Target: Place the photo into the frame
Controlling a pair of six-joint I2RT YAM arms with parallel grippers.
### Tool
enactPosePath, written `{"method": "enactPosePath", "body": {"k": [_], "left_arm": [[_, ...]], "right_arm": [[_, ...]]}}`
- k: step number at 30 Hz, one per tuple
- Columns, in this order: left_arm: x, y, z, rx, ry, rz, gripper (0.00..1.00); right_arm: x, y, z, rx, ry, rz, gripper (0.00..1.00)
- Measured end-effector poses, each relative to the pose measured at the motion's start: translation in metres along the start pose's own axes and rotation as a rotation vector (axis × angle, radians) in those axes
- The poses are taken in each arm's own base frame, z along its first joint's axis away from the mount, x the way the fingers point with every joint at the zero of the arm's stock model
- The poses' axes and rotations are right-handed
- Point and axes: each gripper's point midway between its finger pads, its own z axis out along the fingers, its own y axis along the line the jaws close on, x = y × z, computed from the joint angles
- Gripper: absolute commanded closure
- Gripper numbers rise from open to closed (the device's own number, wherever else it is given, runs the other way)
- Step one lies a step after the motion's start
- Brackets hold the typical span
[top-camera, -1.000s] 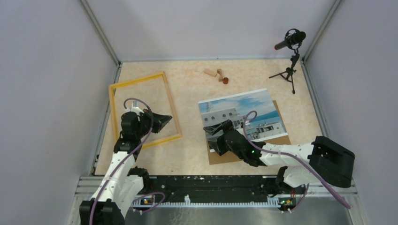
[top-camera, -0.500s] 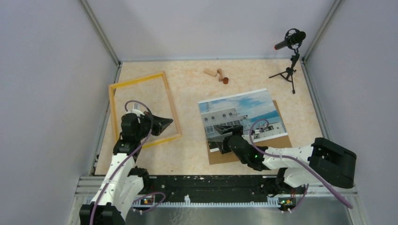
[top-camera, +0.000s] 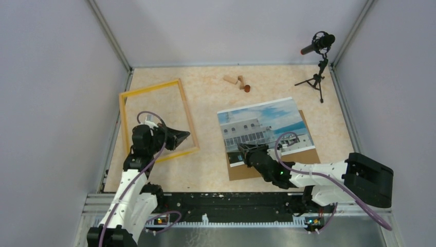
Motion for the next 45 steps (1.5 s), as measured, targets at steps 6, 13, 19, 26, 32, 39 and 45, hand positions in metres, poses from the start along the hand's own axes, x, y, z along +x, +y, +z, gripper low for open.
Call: {"method": "enactPosePath", "body": {"k": [6,13,19,26,32,39,45], "left_arm": [[0.001,-0.009,-0.006,0.011,0.003,0.035,0.44],[0.005,-0.013,-0.023,0.01,-0.015,0.163,0.02],[-0.019,-0.044,-0.057,-0.031,-0.166,0.417,0.01],[-0.052,-0.102,-0.101,-0.033,-0.365,0.722,0.01],[-0.066,-0.189,-0.127,0.071,-0.423,0.873,0.01],[-0.074,-0.273,-0.139,0.208,-0.427,0.949,0.01],[-0.078,-0.338,-0.182,0.303,-0.55,1.015,0.01]], "right_arm": [[-0.002,0.017,-0.005,-0.028,-0.026,0.009,0.9],[-0.02,0.056,-0.021,-0.07,-0.123,-0.003,1.0],[-0.043,0.11,-0.047,-0.149,-0.246,-0.074,1.0],[-0.046,0.177,-0.064,-0.26,-0.353,-0.432,1.0],[-0.001,0.247,-0.051,-0.324,-0.358,-0.762,1.0],[0.112,0.315,-0.015,-0.478,-0.12,-0.955,1.0],[0.193,0.316,0.03,-0.571,0.234,-0.922,1.0]]}}
